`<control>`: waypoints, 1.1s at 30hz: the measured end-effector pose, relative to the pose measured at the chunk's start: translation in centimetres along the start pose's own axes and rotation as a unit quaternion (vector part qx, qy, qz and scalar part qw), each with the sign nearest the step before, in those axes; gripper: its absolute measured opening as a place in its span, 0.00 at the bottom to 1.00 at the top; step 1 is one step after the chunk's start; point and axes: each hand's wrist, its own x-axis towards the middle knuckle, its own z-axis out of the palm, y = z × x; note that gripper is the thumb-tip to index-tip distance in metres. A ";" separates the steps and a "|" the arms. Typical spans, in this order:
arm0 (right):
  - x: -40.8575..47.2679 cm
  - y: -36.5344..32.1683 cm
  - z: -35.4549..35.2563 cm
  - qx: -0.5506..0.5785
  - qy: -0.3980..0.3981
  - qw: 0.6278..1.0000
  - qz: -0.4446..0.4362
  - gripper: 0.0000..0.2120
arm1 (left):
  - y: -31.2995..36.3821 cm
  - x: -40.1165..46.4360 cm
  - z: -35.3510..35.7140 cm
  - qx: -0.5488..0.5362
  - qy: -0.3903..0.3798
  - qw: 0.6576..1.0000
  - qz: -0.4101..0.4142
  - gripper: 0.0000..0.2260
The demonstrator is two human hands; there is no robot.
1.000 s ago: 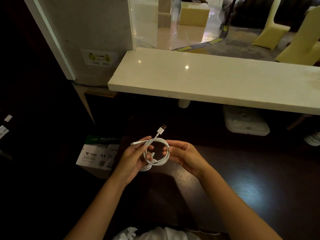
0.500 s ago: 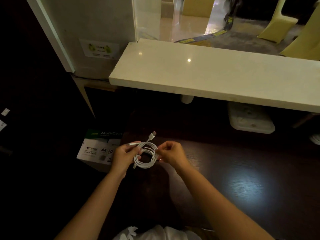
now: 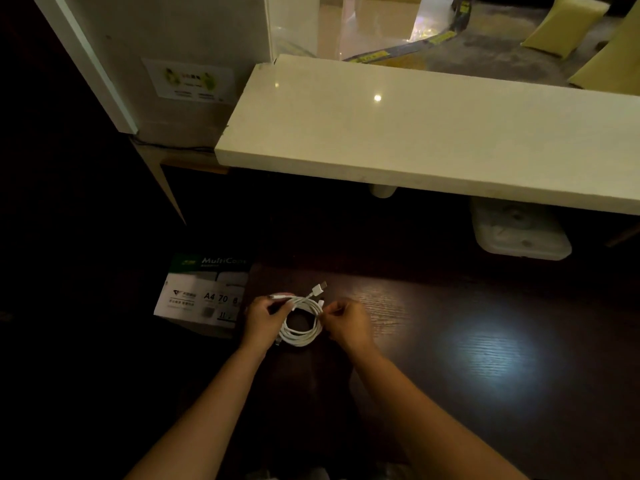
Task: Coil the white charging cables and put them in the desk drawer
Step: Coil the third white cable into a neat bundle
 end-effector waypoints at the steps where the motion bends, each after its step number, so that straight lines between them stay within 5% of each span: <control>1: 0.0 0.1 0.1 0.001 0.002 1.000 0.003 0.12 | -0.1 0.0 0.0 0.003 -0.002 1.000 -0.002 0.08; 14: 0.0 1.0 0.8 0.107 0.006 0.994 0.025 0.10 | -1.1 -0.3 -1.7 -0.001 -0.088 0.996 -0.016 0.14; 25: -0.2 1.1 1.0 0.065 0.008 0.998 -0.004 0.07 | -2.1 -1.1 -1.2 0.137 -0.014 0.987 0.084 0.15; 28: -0.9 1.7 0.9 0.023 0.031 0.998 -0.043 0.02 | -1.2 -2.9 -0.8 0.200 0.043 0.966 0.157 0.15; 33: -2.6 3.7 0.1 -0.194 0.094 0.964 -0.153 0.15 | 0.3 -6.0 0.3 0.301 0.024 0.915 0.267 0.16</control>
